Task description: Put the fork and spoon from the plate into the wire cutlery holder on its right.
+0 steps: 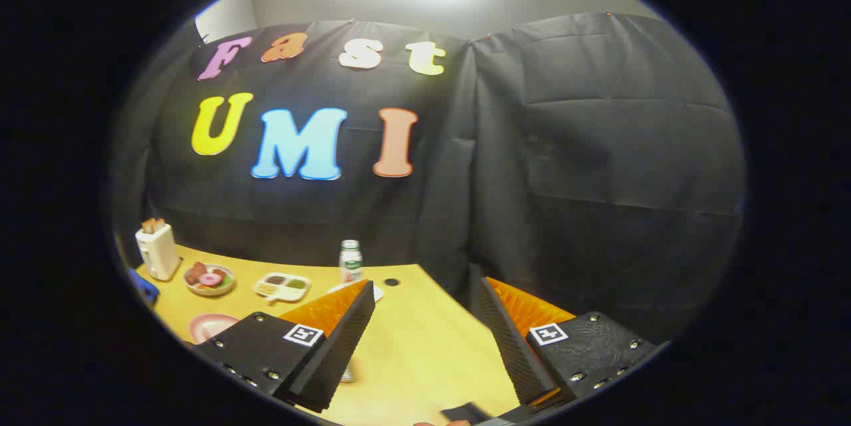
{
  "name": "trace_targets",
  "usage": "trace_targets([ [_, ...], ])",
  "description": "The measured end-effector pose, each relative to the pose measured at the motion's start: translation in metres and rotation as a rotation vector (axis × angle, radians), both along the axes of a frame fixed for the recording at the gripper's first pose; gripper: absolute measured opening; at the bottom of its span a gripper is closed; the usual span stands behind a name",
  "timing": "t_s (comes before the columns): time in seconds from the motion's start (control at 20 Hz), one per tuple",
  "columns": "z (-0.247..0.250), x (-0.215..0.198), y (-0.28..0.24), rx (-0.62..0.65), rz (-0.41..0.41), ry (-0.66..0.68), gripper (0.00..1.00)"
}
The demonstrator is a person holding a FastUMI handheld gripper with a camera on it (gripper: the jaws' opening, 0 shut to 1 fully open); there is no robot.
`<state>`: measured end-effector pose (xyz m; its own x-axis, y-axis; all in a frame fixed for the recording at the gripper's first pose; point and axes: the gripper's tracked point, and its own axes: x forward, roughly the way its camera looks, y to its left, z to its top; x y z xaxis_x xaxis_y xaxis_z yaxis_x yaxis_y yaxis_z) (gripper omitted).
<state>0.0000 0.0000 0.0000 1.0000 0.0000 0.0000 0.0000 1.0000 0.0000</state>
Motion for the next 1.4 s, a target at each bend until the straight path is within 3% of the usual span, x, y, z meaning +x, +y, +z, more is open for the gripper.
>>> trace_targets([
  [0.2,0.003,-0.012,0.114,-0.056,0.221,0.1,0.97],
  [0.35,-0.013,-0.017,0.158,-0.068,0.327,0.17,0.97],
  [1.2,-0.05,-0.004,0.195,-0.102,0.395,0.31,0.97],
  [1.4,-0.08,-0.002,0.21,-0.139,0.448,0.417,0.97],
])
